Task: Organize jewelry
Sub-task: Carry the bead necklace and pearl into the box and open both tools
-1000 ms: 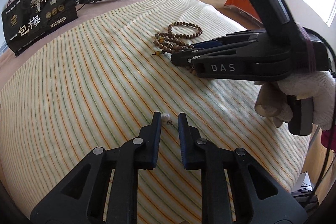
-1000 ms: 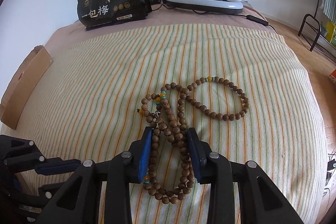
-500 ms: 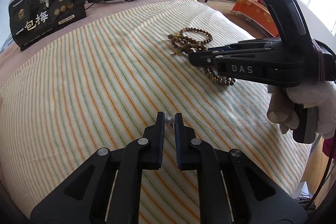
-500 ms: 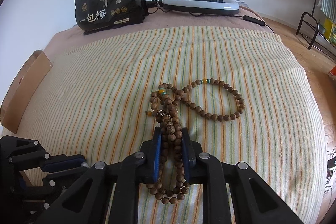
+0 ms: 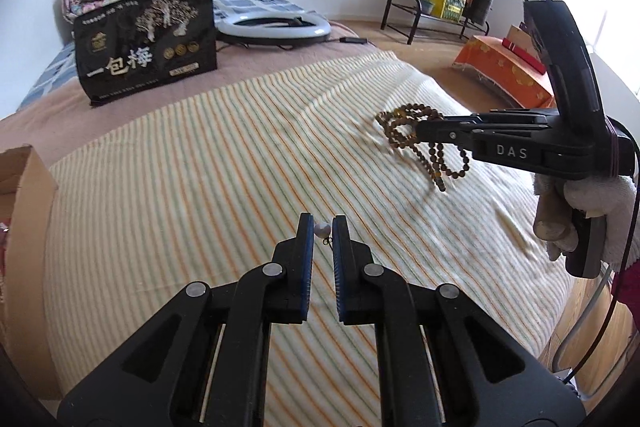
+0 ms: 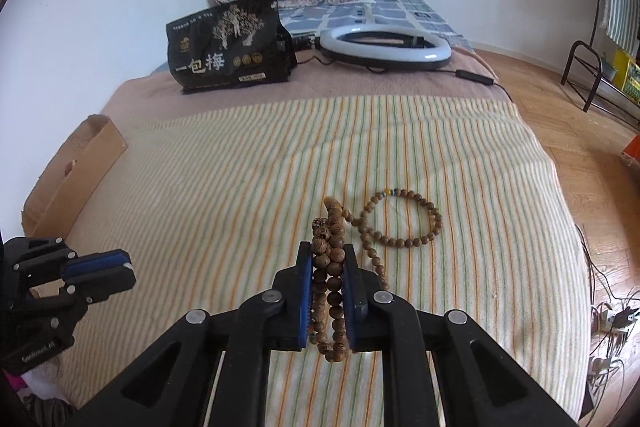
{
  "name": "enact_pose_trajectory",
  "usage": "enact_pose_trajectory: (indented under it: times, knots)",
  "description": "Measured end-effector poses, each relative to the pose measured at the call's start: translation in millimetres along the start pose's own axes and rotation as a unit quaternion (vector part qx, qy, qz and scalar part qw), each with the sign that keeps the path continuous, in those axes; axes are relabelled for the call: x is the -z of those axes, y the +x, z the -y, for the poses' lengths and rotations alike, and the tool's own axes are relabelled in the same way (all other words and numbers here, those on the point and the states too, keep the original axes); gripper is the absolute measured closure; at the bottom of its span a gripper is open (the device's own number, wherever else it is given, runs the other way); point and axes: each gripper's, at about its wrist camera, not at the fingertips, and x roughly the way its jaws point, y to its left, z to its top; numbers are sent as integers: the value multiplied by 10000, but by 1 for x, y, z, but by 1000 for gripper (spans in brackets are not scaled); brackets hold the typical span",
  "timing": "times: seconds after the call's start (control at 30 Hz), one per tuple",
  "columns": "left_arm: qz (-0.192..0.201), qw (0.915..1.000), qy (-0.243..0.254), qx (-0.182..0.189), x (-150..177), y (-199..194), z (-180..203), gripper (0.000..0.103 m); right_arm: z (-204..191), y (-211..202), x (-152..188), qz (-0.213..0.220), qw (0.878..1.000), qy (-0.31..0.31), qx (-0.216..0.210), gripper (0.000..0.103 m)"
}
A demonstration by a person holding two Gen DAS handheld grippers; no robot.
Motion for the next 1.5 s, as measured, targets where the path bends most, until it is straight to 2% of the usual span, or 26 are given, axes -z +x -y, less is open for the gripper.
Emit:
enact_pose_trajectory:
  times: [0.43, 0.83, 1.2, 1.5]
  knots:
    - [556, 9981, -191, -207, -4, -75, -27, 96, -40, -69, -26, 481, 9982, -358, 34, 93]
    - [852, 9948, -347, -447, 5, -133, -52, 96, -97, -109, -41, 785, 9944, -698, -112, 93]
    - [1085, 9884, -609, -871, 20, -183, -105, 96, -165, -124, -59, 1025, 9886, -1028, -406, 93]
    - [1126, 9824, -850, -1222, 33, -207, -161, 96, -229, -126, -77, 1177, 9808, -1347, -776, 93]
